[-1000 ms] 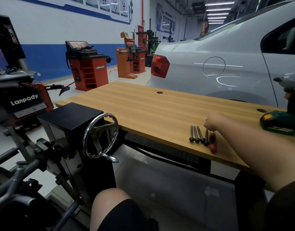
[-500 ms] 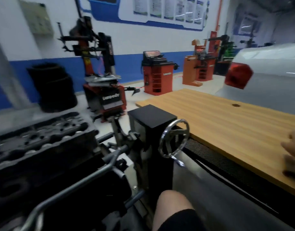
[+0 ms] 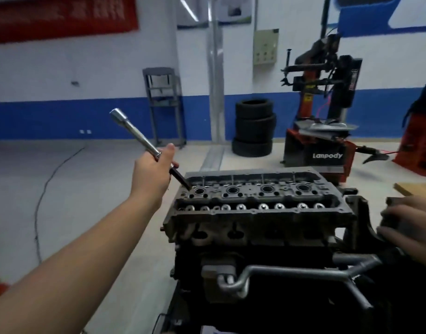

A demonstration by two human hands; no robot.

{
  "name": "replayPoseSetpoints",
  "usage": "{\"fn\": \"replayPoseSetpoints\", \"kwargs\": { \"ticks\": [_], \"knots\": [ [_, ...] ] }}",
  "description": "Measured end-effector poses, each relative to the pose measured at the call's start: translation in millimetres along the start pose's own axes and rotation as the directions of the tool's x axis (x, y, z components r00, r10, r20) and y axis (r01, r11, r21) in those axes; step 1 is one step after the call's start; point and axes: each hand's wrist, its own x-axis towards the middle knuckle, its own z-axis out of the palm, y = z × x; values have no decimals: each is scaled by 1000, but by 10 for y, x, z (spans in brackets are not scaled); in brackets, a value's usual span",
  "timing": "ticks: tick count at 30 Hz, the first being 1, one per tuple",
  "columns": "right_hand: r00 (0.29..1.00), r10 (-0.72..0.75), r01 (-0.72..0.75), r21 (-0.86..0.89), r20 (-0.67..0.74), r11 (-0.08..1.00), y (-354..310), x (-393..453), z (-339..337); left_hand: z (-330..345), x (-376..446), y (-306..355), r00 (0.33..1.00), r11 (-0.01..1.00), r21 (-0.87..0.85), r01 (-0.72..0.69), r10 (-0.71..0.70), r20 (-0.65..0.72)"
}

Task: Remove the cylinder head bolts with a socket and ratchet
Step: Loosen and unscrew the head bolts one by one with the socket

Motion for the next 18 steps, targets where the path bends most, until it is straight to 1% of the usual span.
{"fn": "replayPoseSetpoints", "kwargs": {
  "ticks": [1, 2, 3, 4, 5, 6, 7, 9, 10, 11, 12, 13, 15, 17, 18],
  "knots": [
    [1000, -12, 12, 9, -11, 1000, -140, 101, 11, -40, 12, -15, 1000, 999, 26, -20, 20, 5],
    [999, -28, 26, 54, 28, 998, -322, 162, 11, -86, 13, -11, 999, 998, 53, -31, 30, 16],
    [998, -55, 52, 90, 28, 995, -452, 217, 57, -129, 15, -22, 999, 995, 87, -47, 45, 26],
    [997, -74, 73, 134, 2, 988, -524, 263, 88, -167, 4, -40, 997, 989, 131, -63, 57, 48],
    [997, -67, 73, 175, -39, 982, -568, 273, 144, -197, -5, -75, 995, 983, 165, -83, 72, 76],
    [999, -27, 33, 217, -30, 976, -596, 249, 206, -221, -15, -112, 991, 975, 199, -101, 80, 107],
    [1000, -18, 23, 249, -22, 968, -572, 217, 294, -229, -31, -138, 987, 968, 223, -115, 87, 133],
    [984, -3, 35, 178, -180, 983, -495, 177, 339, -214, -50, -196, 978, 951, 275, -143, 93, 186],
    [984, 26, 19, 247, -178, 969, -553, 183, 321, -192, -58, -221, 972, 941, 300, -158, 95, 215],
    [988, 28, 26, 344, -150, 939, -744, 224, 255, -164, -65, -238, 966, 932, 318, -175, 99, 239],
    [991, 5, 55, 435, -137, 899, -1020, 260, 96, -133, -71, -250, 961, 925, 330, -189, 105, 256],
    [975, -43, 138, 439, -220, 888, -1299, 321, -39, -101, -78, -258, 958, 922, 333, -199, 111, 265],
    [922, -195, 316, 359, -334, 878, -1816, 451, -197, -46, -83, -272, 955, 917, 336, -215, 126, 268],
    [886, -304, 420, 330, -350, 845, -2192, 606, -266, -23, -77, -282, 954, 909, 347, -231, 142, 265],
    [883, -334, 441, 338, -331, 831, -2327, 694, -239, -27, -71, -285, 953, 903, 357, -238, 147, 265]
  ]
}}
